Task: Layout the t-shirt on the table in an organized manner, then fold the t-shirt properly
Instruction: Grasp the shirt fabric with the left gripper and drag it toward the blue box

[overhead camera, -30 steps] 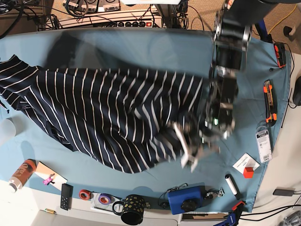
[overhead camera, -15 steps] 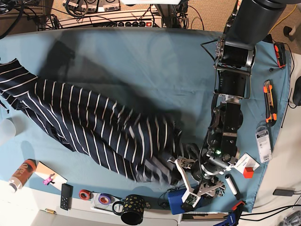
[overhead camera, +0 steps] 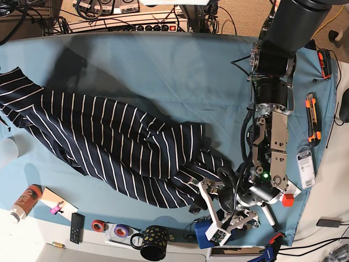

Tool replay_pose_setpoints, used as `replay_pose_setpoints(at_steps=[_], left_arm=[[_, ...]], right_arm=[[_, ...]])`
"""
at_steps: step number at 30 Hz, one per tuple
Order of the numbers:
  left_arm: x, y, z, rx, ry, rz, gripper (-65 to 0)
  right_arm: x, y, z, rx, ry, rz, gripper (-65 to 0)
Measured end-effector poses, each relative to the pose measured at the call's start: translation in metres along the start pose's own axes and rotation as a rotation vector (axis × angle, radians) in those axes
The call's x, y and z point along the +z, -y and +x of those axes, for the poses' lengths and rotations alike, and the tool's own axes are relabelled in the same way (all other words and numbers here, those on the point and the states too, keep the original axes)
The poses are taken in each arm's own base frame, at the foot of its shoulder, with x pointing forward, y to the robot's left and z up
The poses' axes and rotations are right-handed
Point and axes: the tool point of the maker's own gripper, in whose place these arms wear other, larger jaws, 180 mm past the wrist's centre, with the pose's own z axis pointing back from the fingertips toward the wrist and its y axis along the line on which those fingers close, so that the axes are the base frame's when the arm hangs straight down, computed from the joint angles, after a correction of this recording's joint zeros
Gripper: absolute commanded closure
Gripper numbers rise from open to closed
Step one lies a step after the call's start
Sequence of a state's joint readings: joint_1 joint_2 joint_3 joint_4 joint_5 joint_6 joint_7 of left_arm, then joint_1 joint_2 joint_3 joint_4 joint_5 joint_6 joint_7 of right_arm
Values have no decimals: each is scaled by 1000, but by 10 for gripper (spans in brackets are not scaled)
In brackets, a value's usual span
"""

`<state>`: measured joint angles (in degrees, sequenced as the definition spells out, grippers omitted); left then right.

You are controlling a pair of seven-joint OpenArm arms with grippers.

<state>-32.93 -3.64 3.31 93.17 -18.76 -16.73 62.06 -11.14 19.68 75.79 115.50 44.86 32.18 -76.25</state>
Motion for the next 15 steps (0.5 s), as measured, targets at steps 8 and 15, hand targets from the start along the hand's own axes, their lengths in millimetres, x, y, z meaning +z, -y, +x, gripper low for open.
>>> replay_pose_setpoints(at_steps=[8,15], left_arm=[[0,31,-112,96,-251,-59,-328],[12,64,-183,179,-336,-108,-328]], right_arm=[[0,0,4,0,24,0,0],[0,0,5,0,25,0,0]])
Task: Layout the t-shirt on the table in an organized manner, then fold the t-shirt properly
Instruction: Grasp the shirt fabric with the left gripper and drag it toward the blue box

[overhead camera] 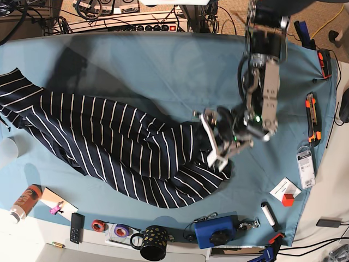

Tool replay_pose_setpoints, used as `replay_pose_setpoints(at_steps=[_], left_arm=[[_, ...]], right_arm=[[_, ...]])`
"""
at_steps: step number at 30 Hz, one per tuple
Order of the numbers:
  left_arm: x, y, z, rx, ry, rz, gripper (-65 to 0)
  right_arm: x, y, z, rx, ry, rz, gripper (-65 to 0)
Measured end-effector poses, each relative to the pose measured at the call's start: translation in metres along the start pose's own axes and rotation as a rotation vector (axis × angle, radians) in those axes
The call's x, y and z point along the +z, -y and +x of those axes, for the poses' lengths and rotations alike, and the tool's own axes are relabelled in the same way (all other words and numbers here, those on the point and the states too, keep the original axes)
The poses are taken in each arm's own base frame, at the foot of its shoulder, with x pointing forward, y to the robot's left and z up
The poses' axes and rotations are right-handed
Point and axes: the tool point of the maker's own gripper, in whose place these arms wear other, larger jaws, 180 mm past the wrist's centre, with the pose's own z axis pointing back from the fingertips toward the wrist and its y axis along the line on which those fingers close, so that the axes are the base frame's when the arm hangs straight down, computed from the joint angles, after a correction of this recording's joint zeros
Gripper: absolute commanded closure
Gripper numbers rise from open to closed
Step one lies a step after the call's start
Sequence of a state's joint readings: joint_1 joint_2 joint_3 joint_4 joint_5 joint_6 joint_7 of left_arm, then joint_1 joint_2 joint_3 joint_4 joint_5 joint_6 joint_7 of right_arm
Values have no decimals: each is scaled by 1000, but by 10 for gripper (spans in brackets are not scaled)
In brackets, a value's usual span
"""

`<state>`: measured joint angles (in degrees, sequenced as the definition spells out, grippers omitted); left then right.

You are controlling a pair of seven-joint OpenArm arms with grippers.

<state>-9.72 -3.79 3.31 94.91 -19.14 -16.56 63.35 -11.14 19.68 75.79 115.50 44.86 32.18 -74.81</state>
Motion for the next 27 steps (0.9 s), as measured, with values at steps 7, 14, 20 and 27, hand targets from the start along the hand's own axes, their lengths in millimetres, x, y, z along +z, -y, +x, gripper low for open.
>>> replay_pose_setpoints(at_steps=[7,14,20,27], left_arm=[[-8,5,-20,56,19,-9,-328],[-17,0,-14,75,59,-11,-328],[-35,-9,-19,111,21,-21,-328],[-40,-4,-13,140,31,-78,-326]], right_arm=[[0,0,0,0,0,0,0],[0,0,0,-1,-1,2,0],[0,0,-1,0,-3,2,0],[0,0,0,-1,-2,3,0]])
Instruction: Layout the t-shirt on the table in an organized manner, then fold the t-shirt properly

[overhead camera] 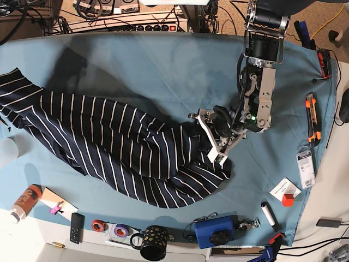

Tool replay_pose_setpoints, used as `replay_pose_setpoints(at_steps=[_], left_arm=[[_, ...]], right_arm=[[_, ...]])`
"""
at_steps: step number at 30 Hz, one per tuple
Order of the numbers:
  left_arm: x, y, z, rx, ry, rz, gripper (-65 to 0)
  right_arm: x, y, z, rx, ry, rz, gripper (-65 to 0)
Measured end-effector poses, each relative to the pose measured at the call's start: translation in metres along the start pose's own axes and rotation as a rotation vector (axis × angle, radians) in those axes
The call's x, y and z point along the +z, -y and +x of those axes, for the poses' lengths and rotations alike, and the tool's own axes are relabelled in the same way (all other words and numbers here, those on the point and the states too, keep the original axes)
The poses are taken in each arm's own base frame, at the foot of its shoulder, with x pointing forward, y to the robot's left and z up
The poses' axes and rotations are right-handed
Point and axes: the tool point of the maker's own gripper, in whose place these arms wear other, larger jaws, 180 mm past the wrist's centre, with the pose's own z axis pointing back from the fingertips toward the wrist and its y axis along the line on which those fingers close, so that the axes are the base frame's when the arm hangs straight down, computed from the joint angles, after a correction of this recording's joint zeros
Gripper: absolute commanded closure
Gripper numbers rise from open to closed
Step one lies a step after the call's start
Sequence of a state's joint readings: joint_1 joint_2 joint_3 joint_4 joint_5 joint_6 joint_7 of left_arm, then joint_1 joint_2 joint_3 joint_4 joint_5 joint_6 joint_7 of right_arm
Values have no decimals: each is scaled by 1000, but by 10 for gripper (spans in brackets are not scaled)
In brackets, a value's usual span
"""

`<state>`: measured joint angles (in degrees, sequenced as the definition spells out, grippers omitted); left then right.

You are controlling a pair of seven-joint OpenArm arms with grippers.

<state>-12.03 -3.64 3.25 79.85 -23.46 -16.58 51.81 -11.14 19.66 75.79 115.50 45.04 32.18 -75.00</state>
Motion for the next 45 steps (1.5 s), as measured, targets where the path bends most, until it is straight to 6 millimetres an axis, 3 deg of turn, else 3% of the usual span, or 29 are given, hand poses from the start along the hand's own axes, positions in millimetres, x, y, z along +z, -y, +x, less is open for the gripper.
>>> replay_pose_setpoints(at_steps=[3,7,11,14,20,23,28,32,36,37,39,41,45], left_arm=[[0,-1,0,3,-5,5,-229],[0,-2,-1,0,-18,8,0],[5,-1,11,-28,-19,13,0],[19,3,32,-69,-4,19,0],[73,-1,134,-148,293,74,0],[82,-3,165,-166,378,83,0],[66,13,204,-275,358,40,0],[36,22,206,-324,288,7,0],[23,18,215,-377,249,50,0],[23,18,219,-382,251,54,-39],[23,21,221,-383,258,49,-222],[21,19,219,-349,251,61,-353],[21,5,211,-286,197,117,-371]], right_arm=[[0,0,0,1,0,-1,0],[0,0,0,0,0,0,0],[0,0,0,0,1,0,0],[0,0,0,0,0,0,0],[0,-2,1,36,3,12,0],[-1,-2,-1,40,-4,7,0],[-1,-2,-1,41,-7,6,0],[-1,-2,-1,40,-9,7,0],[-1,-2,-1,40,-9,7,0],[-1,-2,-1,41,-8,8,0],[-1,-2,-2,40,-10,7,0],[-1,-2,-2,40,-10,7,0],[-1,-2,-2,40,-10,7,0]])
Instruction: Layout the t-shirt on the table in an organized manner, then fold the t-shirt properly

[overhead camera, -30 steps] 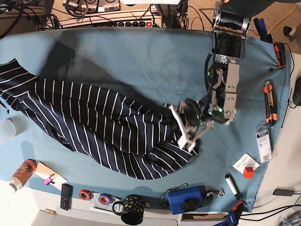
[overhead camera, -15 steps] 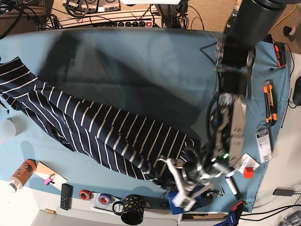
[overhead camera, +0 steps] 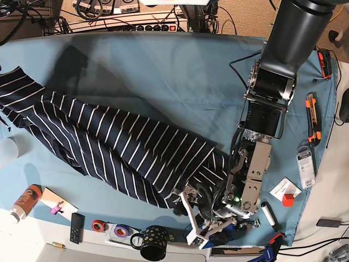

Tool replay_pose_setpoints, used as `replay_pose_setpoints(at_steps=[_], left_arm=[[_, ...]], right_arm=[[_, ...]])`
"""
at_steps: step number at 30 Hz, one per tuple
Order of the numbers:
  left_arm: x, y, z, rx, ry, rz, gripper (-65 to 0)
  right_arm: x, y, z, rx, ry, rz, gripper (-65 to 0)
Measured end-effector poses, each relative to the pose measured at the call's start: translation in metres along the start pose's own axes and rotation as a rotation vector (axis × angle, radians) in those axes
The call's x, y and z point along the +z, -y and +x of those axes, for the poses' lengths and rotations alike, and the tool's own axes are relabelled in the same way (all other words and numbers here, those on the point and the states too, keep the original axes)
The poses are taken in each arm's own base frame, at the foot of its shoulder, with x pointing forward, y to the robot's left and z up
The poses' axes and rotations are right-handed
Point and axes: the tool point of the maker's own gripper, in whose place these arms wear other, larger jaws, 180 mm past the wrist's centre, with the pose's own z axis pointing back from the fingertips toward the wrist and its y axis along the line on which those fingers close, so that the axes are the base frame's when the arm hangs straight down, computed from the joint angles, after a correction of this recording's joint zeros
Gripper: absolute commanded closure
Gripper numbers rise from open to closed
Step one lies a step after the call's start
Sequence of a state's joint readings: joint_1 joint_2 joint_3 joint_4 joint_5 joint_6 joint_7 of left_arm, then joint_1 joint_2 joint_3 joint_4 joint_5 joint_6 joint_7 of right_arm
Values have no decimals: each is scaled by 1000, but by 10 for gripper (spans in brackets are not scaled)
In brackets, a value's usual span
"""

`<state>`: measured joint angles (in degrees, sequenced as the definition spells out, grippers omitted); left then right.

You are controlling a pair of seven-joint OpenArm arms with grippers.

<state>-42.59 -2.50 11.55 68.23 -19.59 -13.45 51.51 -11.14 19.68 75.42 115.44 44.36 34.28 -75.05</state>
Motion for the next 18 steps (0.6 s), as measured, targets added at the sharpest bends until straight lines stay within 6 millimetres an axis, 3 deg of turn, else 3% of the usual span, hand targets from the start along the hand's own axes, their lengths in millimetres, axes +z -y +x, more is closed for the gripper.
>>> replay_pose_setpoints(at_steps=[4,6,8,13,15,18], left_arm=[[3,5,-20,-23,-114,-28,-363],[11,16,-17,-14,-115,-102,-343],[21,16,-14,-18,-115,-116,-332],[44,-14,-12,-15,-88,-63,-332],[46,-25,-36,32,-118,-58,-332],[45,-28,-90,57,-203,-72,-332]], right_arm=[[0,0,0,0,1,0,0],[0,0,0,0,1,0,0],[0,0,1,0,3,0,0],[0,0,2,0,10,1,0],[0,0,2,0,9,0,0],[0,0,3,0,15,0,0]])
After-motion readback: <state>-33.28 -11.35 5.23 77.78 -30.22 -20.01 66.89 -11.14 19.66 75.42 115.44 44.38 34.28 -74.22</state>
